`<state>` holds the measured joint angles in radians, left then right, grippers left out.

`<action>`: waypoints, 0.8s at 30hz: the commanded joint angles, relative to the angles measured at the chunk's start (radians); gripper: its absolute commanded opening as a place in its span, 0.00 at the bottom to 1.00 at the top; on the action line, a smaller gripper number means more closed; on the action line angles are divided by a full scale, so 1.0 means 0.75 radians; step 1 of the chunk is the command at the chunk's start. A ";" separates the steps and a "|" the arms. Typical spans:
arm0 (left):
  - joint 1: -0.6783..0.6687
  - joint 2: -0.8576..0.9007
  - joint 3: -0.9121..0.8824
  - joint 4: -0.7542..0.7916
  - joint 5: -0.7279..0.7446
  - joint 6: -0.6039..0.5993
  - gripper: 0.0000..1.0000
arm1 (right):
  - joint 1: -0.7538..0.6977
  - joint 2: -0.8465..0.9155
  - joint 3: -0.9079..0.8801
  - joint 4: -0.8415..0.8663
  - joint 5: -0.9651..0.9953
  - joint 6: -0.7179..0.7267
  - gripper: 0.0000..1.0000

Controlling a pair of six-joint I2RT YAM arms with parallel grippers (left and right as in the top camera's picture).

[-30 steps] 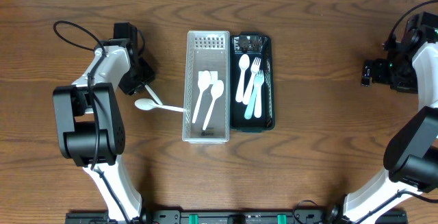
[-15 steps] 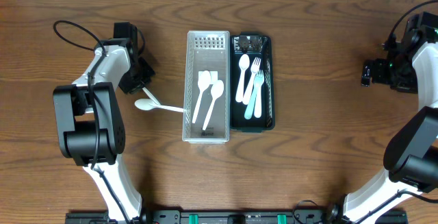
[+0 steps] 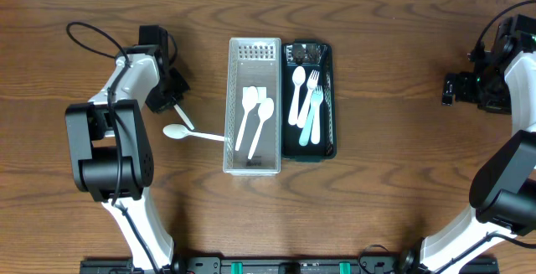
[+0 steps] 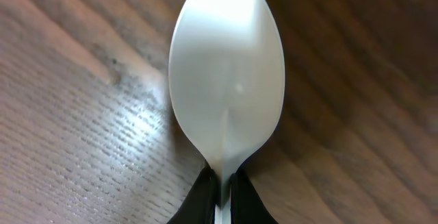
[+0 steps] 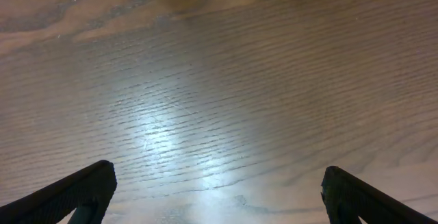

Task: Pack container
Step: 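Lift the spoon with the left gripper and carry it over the gray basket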

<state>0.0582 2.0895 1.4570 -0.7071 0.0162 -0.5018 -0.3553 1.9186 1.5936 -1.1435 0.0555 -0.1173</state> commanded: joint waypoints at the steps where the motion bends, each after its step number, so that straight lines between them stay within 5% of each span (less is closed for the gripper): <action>1: 0.002 -0.044 0.097 -0.001 -0.006 0.050 0.06 | -0.006 -0.003 -0.001 -0.001 -0.004 -0.015 0.99; 10: -0.070 -0.304 0.135 0.025 0.019 0.171 0.06 | -0.006 -0.003 -0.001 -0.001 -0.004 -0.015 0.99; 17: -0.272 -0.474 0.135 0.007 0.328 0.306 0.06 | -0.006 -0.003 -0.001 0.000 -0.004 -0.015 0.99; 24: -0.542 -0.480 0.130 -0.081 0.209 0.524 0.06 | -0.006 -0.003 -0.001 0.000 -0.004 -0.015 0.99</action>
<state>-0.3008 1.7226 1.5417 -0.7448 0.2230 -0.2039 -0.3553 1.9186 1.5936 -1.1435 0.0559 -0.1173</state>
